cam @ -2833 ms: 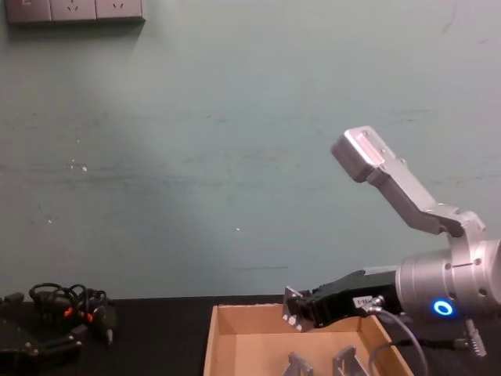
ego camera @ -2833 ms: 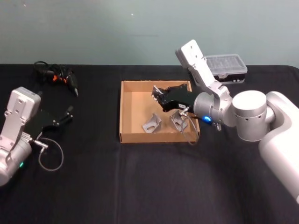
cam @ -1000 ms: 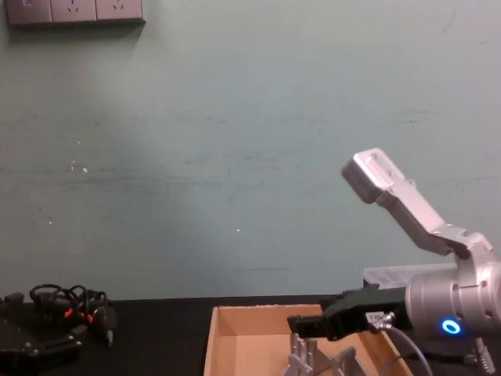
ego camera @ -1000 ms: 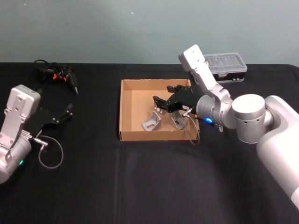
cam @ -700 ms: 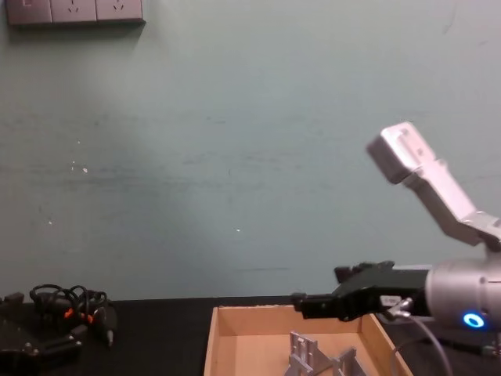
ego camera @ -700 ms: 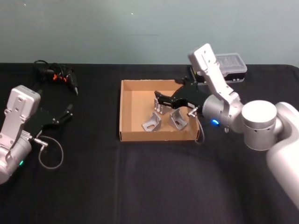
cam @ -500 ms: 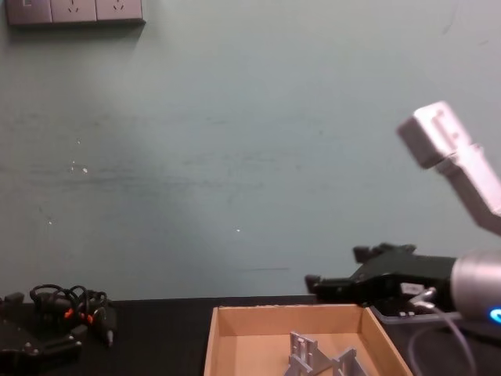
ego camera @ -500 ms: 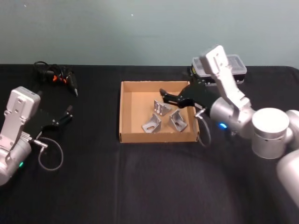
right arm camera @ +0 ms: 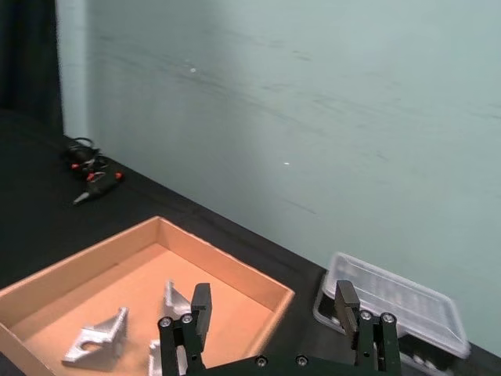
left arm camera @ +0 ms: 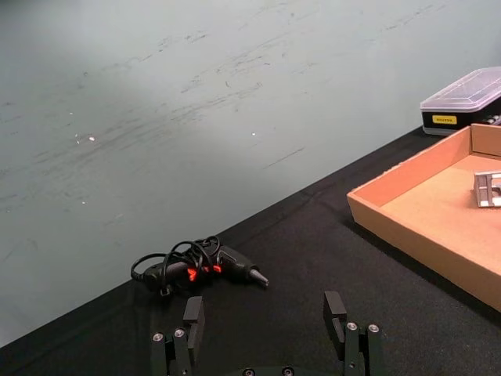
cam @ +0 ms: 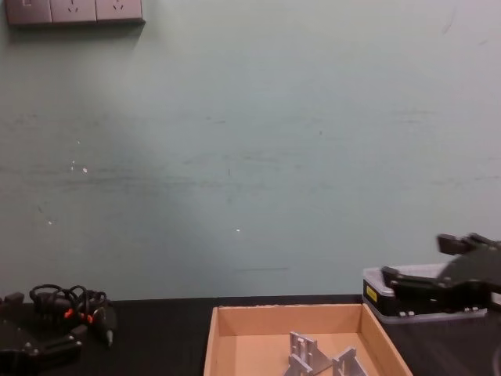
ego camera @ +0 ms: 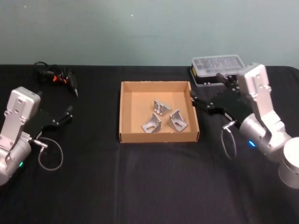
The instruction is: Use one hand to pick up the angle iron from the table and place it into the box.
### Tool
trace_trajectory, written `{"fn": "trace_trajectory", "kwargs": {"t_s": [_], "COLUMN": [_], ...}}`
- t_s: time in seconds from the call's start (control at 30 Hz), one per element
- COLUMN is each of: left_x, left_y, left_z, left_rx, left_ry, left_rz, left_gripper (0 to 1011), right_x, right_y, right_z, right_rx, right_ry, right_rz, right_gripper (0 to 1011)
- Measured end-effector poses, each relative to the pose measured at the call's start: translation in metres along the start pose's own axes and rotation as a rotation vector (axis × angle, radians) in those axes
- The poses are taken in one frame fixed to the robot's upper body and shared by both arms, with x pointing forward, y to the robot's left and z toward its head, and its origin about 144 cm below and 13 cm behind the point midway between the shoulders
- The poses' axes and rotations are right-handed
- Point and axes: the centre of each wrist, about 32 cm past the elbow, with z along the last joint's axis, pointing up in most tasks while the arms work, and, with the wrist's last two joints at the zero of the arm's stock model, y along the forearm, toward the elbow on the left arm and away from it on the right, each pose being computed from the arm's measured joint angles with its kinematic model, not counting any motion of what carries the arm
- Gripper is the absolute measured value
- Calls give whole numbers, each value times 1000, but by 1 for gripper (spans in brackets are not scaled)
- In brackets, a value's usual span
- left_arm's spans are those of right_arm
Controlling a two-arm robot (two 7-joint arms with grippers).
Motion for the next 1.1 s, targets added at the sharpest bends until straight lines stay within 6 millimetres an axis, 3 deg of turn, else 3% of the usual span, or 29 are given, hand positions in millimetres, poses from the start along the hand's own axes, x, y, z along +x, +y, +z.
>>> {"fn": "trace_trajectory", "kwargs": {"t_s": [0.47, 1.1], "left_x": [0, 0], "left_y": [0, 0], "left_z": [0, 0], "left_rx": [0, 0], "left_ry": [0, 0], "left_rz": [0, 0], "left_gripper": [1000, 1000], "right_x": [-1, -1], "right_y": [-36, -32], "right_z": [-24, -22], "right_rx": [9, 8], "right_ry": [33, 31], "right_rz": [-113, -101], "right_gripper": [1003, 1003]}}
